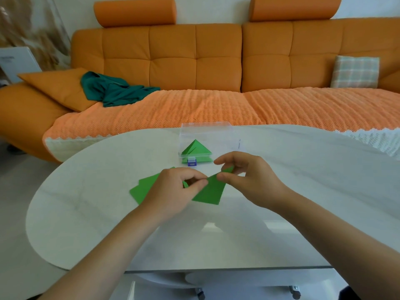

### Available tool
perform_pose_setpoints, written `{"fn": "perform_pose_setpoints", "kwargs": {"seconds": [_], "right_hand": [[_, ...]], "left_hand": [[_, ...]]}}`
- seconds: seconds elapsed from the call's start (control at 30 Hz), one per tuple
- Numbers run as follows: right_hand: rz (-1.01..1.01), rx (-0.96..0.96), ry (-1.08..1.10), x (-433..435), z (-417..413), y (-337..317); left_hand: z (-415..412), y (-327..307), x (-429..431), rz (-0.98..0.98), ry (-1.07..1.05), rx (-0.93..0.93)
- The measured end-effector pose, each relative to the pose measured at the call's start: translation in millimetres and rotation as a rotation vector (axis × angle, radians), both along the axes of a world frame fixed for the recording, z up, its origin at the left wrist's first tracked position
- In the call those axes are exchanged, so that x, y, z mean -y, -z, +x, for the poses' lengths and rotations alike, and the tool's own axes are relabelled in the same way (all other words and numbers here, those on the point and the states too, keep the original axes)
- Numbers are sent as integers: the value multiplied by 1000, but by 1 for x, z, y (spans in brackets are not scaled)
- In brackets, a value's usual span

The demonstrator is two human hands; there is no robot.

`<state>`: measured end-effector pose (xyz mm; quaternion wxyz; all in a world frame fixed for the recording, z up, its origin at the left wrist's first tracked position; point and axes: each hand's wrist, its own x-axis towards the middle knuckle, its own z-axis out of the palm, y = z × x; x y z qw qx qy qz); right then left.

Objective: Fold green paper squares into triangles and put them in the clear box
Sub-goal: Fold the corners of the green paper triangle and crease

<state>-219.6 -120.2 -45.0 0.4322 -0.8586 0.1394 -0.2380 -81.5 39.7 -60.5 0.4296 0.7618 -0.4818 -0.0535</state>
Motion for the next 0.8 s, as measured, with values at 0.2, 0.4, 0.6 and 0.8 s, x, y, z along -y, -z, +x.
{"fn": "perform_pose_setpoints", "kwargs": {"seconds": [0.2, 0.4, 0.6, 0.8], "right_hand": [[211, -31, -12, 1, 3, 3], [15, -35, 30, -1, 3, 5], [-441, -30, -152, 4, -6, 6], [-442, 15, -102, 2, -1, 10]], "left_hand": [[-3, 0, 3, 141, 51, -346], [-11, -1, 8, 136, 14, -614], [-7, 2, 10, 11, -108, -898], [-9, 2, 9, 25, -29, -869]]}}
